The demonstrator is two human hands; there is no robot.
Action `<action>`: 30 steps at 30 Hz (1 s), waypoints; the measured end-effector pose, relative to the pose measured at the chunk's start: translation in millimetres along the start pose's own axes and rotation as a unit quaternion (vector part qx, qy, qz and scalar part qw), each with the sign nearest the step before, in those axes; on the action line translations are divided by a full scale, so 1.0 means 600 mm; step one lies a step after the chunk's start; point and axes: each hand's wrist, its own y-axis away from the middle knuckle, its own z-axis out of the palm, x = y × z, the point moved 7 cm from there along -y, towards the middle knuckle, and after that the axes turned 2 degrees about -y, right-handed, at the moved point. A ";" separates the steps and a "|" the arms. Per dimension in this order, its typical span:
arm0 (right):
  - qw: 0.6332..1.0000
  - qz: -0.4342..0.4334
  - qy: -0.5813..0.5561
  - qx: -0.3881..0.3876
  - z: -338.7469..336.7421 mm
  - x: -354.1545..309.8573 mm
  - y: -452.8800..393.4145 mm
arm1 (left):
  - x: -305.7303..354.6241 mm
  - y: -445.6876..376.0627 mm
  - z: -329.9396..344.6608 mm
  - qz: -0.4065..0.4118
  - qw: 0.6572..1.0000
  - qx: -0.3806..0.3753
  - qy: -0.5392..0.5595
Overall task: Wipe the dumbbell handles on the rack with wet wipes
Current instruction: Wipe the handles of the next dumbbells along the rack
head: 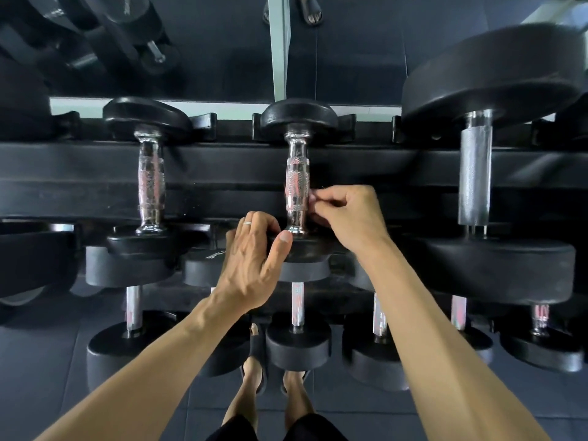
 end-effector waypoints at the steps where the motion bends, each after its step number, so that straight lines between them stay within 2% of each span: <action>1: 0.999 0.001 -0.032 0.017 -0.004 -0.006 -0.011 | 0.000 -0.001 0.001 0.000 1.000 0.000 0.002; 4: 0.988 -0.009 -0.128 0.085 -0.005 -0.044 -0.066 | -0.001 -0.002 0.000 0.012 1.000 0.006 0.007; 6: 0.983 -0.023 -0.151 0.098 -0.001 -0.058 -0.079 | -0.006 -0.002 0.000 0.009 1.000 0.003 0.012; 8: 0.994 -0.017 -0.094 0.056 0.002 -0.040 -0.055 | -0.007 -0.001 -0.001 0.004 1.000 0.002 0.017; 12: 0.995 0.031 0.004 -0.097 0.012 0.004 0.010 | -0.002 0.000 -0.006 0.012 1.000 0.012 0.021; 13: 0.995 0.029 -0.005 -0.091 0.012 -0.005 0.005 | -0.002 0.000 -0.006 0.015 1.000 0.012 0.020; 16: 0.989 0.033 -0.144 0.014 0.006 -0.041 -0.048 | -0.001 -0.001 -0.006 0.018 1.000 0.002 0.013; 18: 0.979 0.023 -0.197 0.043 0.011 -0.059 -0.066 | 0.000 -0.002 -0.011 0.023 1.000 -0.003 0.003; 21: 0.987 0.035 -0.154 0.002 0.019 -0.036 -0.040 | 0.006 0.002 -0.017 0.005 1.000 -0.006 0.004; 26: 0.994 0.049 -0.062 -0.081 0.012 0.005 0.010 | 0.024 0.003 -0.006 -0.074 0.997 -0.002 -0.023; 28: 0.993 0.048 -0.038 -0.097 0.013 0.005 0.015 | 0.020 0.003 -0.009 -0.070 0.998 0.003 -0.004; 30: 0.993 0.047 -0.062 -0.091 0.017 -0.008 0.009 | 0.014 0.004 -0.016 -0.054 0.999 0.004 0.005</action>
